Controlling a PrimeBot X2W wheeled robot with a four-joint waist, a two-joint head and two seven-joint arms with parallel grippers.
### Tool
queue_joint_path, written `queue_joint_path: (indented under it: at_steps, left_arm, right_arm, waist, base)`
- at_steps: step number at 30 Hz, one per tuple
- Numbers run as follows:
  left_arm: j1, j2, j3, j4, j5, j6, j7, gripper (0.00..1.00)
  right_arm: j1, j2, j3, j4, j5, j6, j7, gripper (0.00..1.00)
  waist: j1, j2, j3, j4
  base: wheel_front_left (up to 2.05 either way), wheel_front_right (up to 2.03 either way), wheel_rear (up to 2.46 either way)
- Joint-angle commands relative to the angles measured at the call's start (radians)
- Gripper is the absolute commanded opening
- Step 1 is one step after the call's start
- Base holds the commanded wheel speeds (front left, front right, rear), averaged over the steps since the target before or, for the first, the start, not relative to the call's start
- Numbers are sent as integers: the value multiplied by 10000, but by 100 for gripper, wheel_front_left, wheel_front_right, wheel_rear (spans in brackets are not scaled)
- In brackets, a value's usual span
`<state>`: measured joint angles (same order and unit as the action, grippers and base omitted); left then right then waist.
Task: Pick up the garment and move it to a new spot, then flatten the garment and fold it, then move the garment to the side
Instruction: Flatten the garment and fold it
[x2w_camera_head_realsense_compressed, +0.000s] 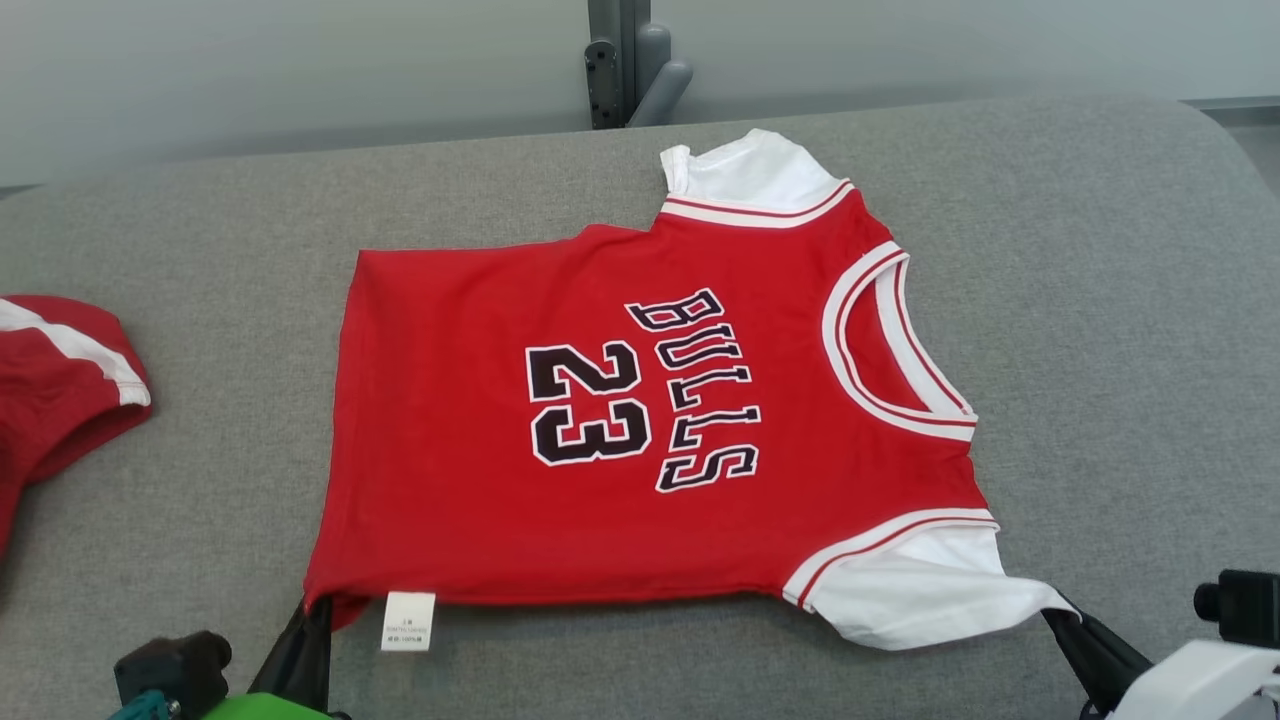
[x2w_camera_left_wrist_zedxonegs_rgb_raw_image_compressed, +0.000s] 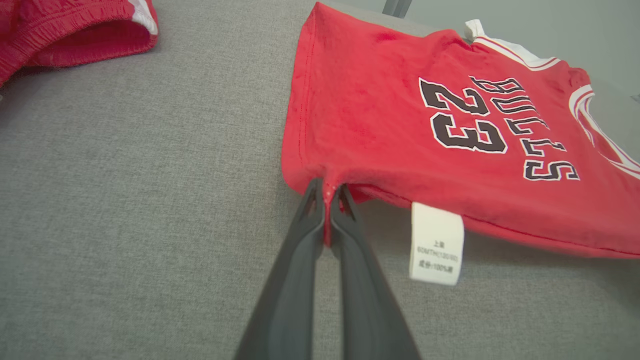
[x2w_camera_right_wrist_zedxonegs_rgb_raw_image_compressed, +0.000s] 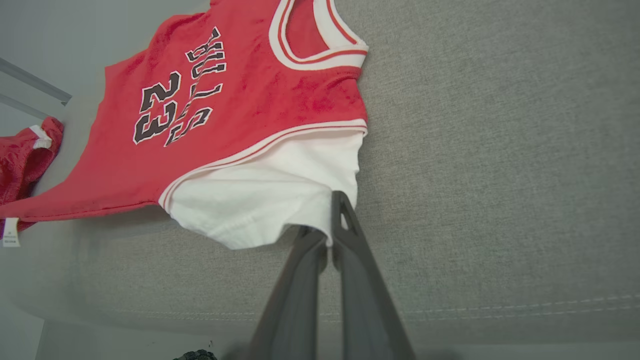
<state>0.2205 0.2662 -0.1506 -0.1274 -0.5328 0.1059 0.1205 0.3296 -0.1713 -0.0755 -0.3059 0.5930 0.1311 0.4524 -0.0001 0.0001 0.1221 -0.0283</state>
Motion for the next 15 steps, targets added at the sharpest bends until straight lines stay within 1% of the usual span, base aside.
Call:
queue_joint_path:
  at_steps: [1, 3, 5, 8, 11, 12, 15]
  left_arm:
    - [-369, 142, 15, -24, -45, -32, 118, 0]
    - [-627, 242, -50, -39, -9, -66, 378, 0]
    - [-942, 284, -37, -147, 47, -3, 539, 0]
    - [-1485, 387, -77, -229, 106, -54, 721, 0]
    - [-2036, 453, -46, -130, 155, -60, 765, 0]
    - [-2036, 453, -46, -130, 155, -60, 765, 0]
    - [-2529, 453, -119, 25, 144, -136, 793, 0]
  right_arm:
    - [-368, -49, -26, 19, 194, -6, 188, 0]
    - [-830, -243, -101, 49, 306, -6, 433, 0]
    - [-1414, -394, -72, 84, 585, -4, 652, 0]
    - [-2389, -900, -138, 318, 806, -4, 877, 0]
    - [-3457, -1382, 66, 659, 1001, -4, 1081, 0]
    - [-3457, -1382, 66, 659, 1001, -4, 1081, 0]
    - [-4432, -1793, 487, 1062, 1098, -4, 1184, 0]
  waist:
    - [1, -1, 215, 37]
    - [1, -1, 421, 67]
    - [1, -1, 723, 72]
    - [1, -1, 1312, 142]
    - [1, -1, 1866, 203]
    - [1, -1, 1866, 203]
    - [1, -1, 2348, 251]
  base:
    - [0, 0, 0]
    - [0, 0, 0]
    - [0, 0, 0]
    - [0, 0, 0]
    - [0, 0, 0]
    - [0, 0, 0]
    - [0, 0, 0]
